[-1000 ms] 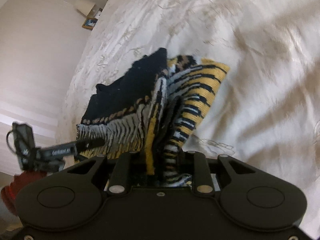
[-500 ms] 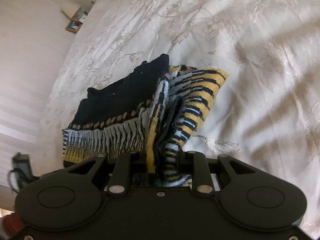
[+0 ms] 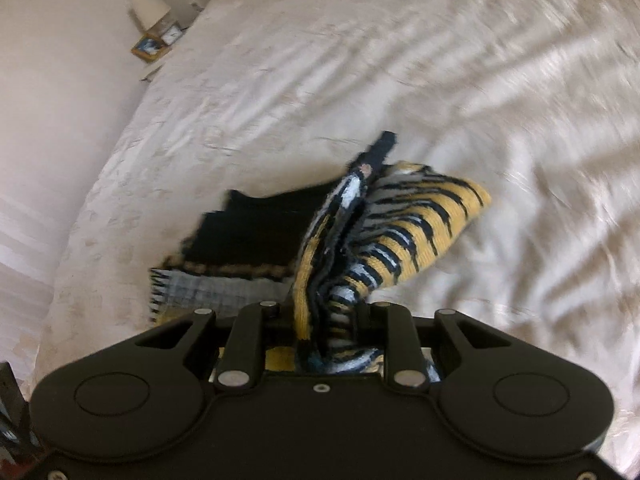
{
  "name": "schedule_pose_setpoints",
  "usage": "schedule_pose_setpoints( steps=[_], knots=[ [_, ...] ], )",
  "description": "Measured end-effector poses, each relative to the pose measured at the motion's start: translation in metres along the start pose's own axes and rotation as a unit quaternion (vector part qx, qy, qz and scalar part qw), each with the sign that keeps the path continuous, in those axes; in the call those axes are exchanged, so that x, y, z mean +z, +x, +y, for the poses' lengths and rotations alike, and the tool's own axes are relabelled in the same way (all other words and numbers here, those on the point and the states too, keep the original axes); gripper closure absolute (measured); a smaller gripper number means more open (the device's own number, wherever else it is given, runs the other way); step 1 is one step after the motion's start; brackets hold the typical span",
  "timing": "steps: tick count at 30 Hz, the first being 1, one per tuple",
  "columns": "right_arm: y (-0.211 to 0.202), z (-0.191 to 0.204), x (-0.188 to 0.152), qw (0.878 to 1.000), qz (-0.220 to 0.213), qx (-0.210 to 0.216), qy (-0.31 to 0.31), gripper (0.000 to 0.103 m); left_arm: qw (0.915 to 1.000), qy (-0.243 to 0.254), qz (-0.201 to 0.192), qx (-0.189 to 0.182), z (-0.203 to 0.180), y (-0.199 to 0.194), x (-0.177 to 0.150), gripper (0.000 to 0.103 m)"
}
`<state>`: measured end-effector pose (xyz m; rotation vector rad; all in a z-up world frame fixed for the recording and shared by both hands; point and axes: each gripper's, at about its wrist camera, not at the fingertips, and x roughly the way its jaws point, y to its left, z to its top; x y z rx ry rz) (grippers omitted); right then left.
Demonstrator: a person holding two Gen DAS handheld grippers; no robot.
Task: Fold small clothes
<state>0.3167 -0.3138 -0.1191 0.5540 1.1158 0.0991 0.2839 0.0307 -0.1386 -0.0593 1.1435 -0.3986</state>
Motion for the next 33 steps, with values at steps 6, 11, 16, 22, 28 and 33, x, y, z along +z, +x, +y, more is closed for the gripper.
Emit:
schedule_pose_setpoints(
  steps=[6, 11, 16, 22, 28, 33],
  knots=[
    [0.017, 0.075, 0.003, 1.000, -0.003, 0.014, -0.023, 0.071, 0.9998, -0.016, 0.014, -0.001, 0.054, -0.021, -0.014, 0.002],
    [0.065, 0.132, -0.007, 0.999, 0.021, 0.021, -0.040, 0.071, 0.9996, -0.019, 0.018, -0.003, 0.090, -0.030, -0.019, 0.002],
    [0.114, 0.167, -0.022, 0.997, 0.048, 0.000, -0.052, 0.071, 0.9996, -0.026, 0.015, 0.001, 0.116, -0.036, -0.020, 0.002],
    [0.138, 0.198, -0.034, 0.993, 0.063, -0.045, -0.093, 0.070, 0.9989, -0.042, 0.019, 0.003, 0.135, -0.036, -0.024, 0.002],
    [0.152, 0.225, -0.047, 0.987, 0.072, -0.042, -0.141, 0.047, 0.9984, -0.049, 0.028, 0.000, 0.136, -0.030, -0.027, 0.002],
    [0.125, 0.222, -0.044, 0.991, 0.038, 0.037, -0.120, 0.048, 0.9991, -0.040, 0.017, -0.003, 0.130, -0.036, -0.020, 0.002]
  ],
)
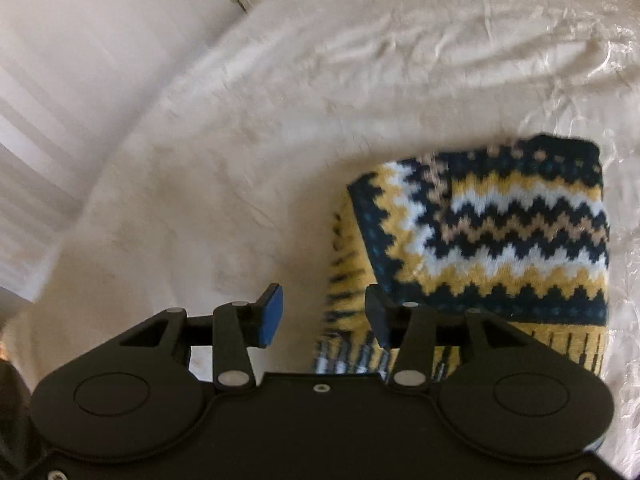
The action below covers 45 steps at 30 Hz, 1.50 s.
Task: Fold small clothes
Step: 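Open the right tool and withdraw from the folded bundle, then close the right tool on the folded sweater bundle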
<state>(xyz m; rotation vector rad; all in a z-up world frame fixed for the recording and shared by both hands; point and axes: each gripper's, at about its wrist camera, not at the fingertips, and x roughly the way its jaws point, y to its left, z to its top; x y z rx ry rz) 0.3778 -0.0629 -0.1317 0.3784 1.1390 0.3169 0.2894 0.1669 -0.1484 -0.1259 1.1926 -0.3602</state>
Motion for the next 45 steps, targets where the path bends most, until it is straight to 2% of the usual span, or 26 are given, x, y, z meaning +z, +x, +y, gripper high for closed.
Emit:
schedule_pose_setpoints(
  steps=[3, 6, 12, 15, 18, 22, 25, 28, 32, 36, 41, 45],
  knots=[
    [-0.025, -0.013, 0.000, 0.999, -0.033, 0.006, 0.016, 0.048, 0.9999, 0.010, -0.012, -0.005, -0.009, -0.003, 0.009, 0.002],
    [-0.043, -0.036, -0.003, 0.998, -0.048, -0.026, 0.030, 0.047, 0.9992, 0.023, -0.029, -0.014, -0.021, -0.006, 0.023, 0.002],
    [-0.060, -0.086, -0.025, 0.993, -0.037, -0.091, 0.068, 0.047, 0.9952, 0.058, -0.074, -0.027, -0.063, 0.003, 0.064, 0.002],
    [-0.059, -0.104, -0.034, 0.991, -0.026, -0.103, 0.084, 0.047, 0.9944, 0.066, -0.080, -0.020, -0.079, 0.024, 0.079, 0.002],
    [-0.052, -0.118, -0.046, 0.990, -0.003, -0.109, 0.090, 0.047, 0.9953, 0.079, -0.056, 0.004, -0.084, 0.056, 0.083, 0.002],
    [-0.035, -0.144, -0.071, 0.987, 0.033, -0.100, 0.125, 0.043, 0.9963, 0.079, 0.014, 0.033, -0.067, 0.094, 0.065, 0.002],
    [-0.030, -0.158, -0.088, 0.984, 0.053, -0.094, 0.145, 0.041, 0.9982, 0.036, 0.045, 0.017, -0.046, 0.108, 0.046, 0.000],
    [-0.037, -0.163, -0.094, 0.984, 0.053, -0.081, 0.149, 0.040, 0.9989, 0.012, 0.043, 0.013, -0.038, 0.102, 0.037, 0.001],
    [-0.056, -0.162, -0.082, 0.989, 0.038, -0.071, 0.127, 0.039, 0.9999, -0.006, 0.008, 0.005, -0.041, 0.073, 0.040, 0.002],
    [-0.078, -0.157, -0.057, 0.994, -0.009, -0.058, 0.092, 0.038, 0.9989, 0.019, -0.041, 0.011, -0.059, 0.046, 0.061, 0.002],
    [-0.065, -0.166, -0.014, 0.995, -0.024, -0.033, 0.087, 0.034, 0.9979, 0.037, -0.050, 0.016, -0.069, 0.070, 0.100, 0.002],
    [-0.041, -0.173, 0.001, 0.996, -0.008, -0.017, 0.083, 0.029, 0.9975, 0.061, -0.019, 0.030, -0.074, 0.113, 0.116, 0.002]
  ],
)
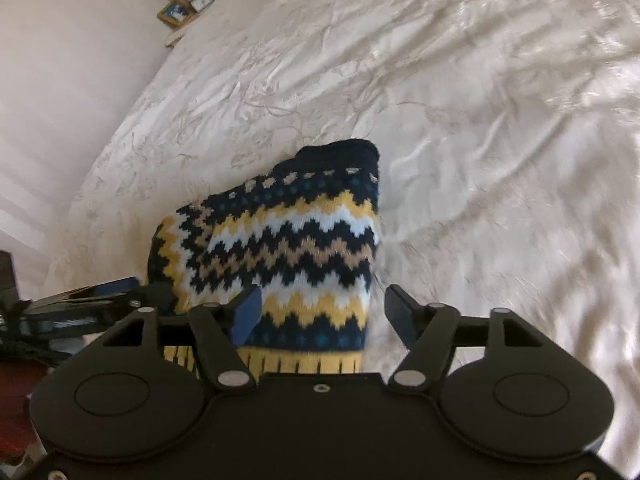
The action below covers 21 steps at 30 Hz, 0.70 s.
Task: Fold small clothes
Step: 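Close the right tool on the folded sweater bundle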
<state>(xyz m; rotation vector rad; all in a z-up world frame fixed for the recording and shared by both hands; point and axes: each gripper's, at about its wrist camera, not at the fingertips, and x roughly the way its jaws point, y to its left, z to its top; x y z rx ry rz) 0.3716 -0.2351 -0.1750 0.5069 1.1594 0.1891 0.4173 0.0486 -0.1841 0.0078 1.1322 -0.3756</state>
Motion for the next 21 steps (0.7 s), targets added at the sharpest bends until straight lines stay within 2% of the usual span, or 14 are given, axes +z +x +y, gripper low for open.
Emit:
schedule_pose_setpoints(
  steps=[2, 4, 7, 11, 16, 21],
  knots=[
    [0.011, -0.002, 0.006, 1.000, 0.011, 0.002, -0.002, 0.029, 0.9998, 0.001, 0.019, 0.001, 0.004, 0.018, 0.001, 0.001],
    [0.025, -0.006, 0.009, 1.000, 0.022, 0.003, 0.002, 0.029, 0.9993, -0.019, 0.032, -0.010, 0.013, 0.032, 0.002, 0.000],
    [0.040, -0.012, 0.012, 0.999, 0.034, 0.009, 0.012, 0.028, 0.9982, -0.041, 0.037, -0.024, 0.022, 0.039, 0.005, 0.000],
    [0.053, -0.016, 0.019, 0.998, 0.044, 0.027, 0.022, 0.023, 0.9983, -0.033, 0.022, -0.043, 0.022, 0.024, 0.004, 0.001],
    [0.063, -0.017, 0.029, 0.998, 0.048, 0.043, 0.009, 0.020, 0.9907, -0.098, 0.007, -0.095, 0.037, -0.010, -0.020, 0.001],
    [0.070, -0.015, 0.032, 0.997, 0.053, 0.054, -0.001, 0.019, 0.9862, -0.111, 0.041, -0.116, 0.033, -0.023, -0.056, 0.001]
  ],
)
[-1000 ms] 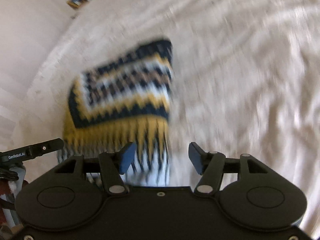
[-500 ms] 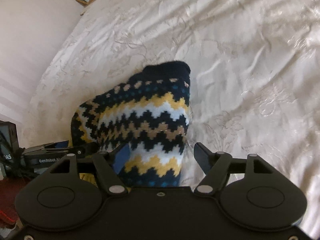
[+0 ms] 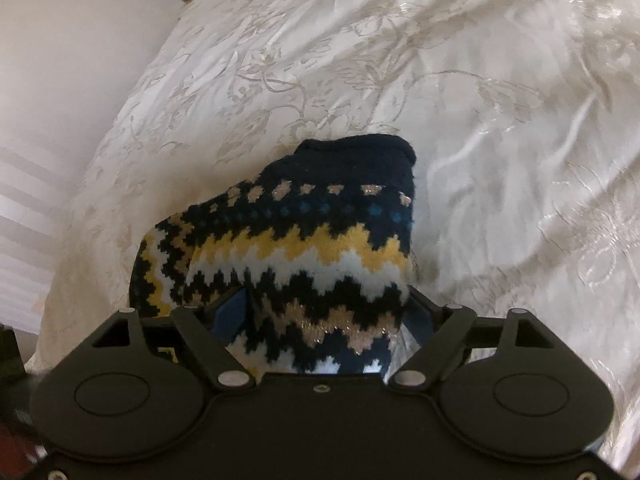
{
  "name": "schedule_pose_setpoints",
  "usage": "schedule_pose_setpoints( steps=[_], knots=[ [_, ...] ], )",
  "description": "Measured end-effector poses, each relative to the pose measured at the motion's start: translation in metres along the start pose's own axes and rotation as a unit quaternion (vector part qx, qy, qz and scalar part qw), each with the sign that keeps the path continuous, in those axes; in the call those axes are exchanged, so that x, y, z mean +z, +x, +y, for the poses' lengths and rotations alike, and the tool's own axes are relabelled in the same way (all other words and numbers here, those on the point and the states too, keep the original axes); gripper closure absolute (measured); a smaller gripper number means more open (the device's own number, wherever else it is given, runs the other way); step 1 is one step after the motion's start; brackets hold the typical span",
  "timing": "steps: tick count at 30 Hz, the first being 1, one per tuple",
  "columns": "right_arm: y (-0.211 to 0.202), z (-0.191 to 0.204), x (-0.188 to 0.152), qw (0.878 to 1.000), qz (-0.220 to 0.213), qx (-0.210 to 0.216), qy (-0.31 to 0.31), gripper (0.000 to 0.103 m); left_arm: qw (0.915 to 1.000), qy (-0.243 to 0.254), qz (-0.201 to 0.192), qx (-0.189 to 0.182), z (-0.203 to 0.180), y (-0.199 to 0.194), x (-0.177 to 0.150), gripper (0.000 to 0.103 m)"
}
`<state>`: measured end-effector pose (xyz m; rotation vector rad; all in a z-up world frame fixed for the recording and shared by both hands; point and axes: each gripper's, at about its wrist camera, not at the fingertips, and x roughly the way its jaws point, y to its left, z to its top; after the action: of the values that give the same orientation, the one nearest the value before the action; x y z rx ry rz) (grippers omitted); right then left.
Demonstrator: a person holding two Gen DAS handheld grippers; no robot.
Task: Fold small clothes
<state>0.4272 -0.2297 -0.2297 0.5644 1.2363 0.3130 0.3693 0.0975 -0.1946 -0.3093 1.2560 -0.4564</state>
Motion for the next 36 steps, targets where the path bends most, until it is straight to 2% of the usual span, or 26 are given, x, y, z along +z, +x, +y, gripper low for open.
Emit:
schedule_pose_setpoints(
  steps=[5, 15, 17, 18, 19, 20, 21, 22, 23, 29, 36],
  knots=[
    [0.004, -0.002, 0.002, 1.000, 0.004, 0.009, -0.007, 0.017, 0.9990, -0.001, 0.041, -0.019, 0.000, 0.020, -0.017, 0.001],
    [0.024, 0.001, 0.010, 0.999, 0.008, 0.034, -0.026, 0.009, 0.9975, -0.008, 0.025, -0.066, -0.006, 0.056, 0.011, 0.001],
    [0.024, 0.001, 0.011, 0.999, 0.008, 0.041, -0.022, 0.014, 0.9969, -0.022, 0.025, -0.071, -0.006, 0.056, 0.013, 0.001],
    [0.023, 0.000, 0.011, 0.999, 0.007, 0.046, -0.018, 0.028, 0.9964, -0.032, 0.022, -0.075, -0.005, 0.056, 0.013, 0.002],
    [0.021, 0.000, 0.010, 0.999, 0.005, 0.047, -0.014, 0.040, 0.9955, -0.041, 0.019, -0.083, -0.005, 0.055, 0.013, 0.008],
    [0.017, 0.000, 0.010, 0.999, 0.002, 0.044, -0.013, 0.046, 0.9947, -0.045, 0.015, -0.091, -0.005, 0.054, 0.013, 0.020],
    [0.013, 0.001, 0.010, 0.999, -0.001, 0.042, -0.015, 0.057, 0.9951, -0.042, 0.011, -0.089, -0.005, 0.050, 0.013, 0.025],
    [0.008, 0.004, 0.009, 0.999, -0.005, 0.039, -0.020, 0.060, 0.9952, -0.033, 0.006, -0.092, -0.007, 0.047, 0.012, 0.031],
    [0.001, 0.007, 0.007, 0.999, -0.009, 0.037, -0.024, 0.061, 0.9948, -0.026, 0.001, -0.098, -0.010, 0.042, 0.011, 0.034],
    [-0.044, 0.026, -0.008, 0.998, -0.042, 0.038, -0.014, 0.064, 0.9918, -0.012, -0.024, -0.125, -0.035, 0.009, 0.001, 0.034],
    [-0.121, 0.036, -0.053, 0.994, -0.094, 0.058, 0.006, 0.064, 0.9880, 0.014, -0.041, -0.148, -0.084, -0.032, -0.031, 0.034]
  ],
)
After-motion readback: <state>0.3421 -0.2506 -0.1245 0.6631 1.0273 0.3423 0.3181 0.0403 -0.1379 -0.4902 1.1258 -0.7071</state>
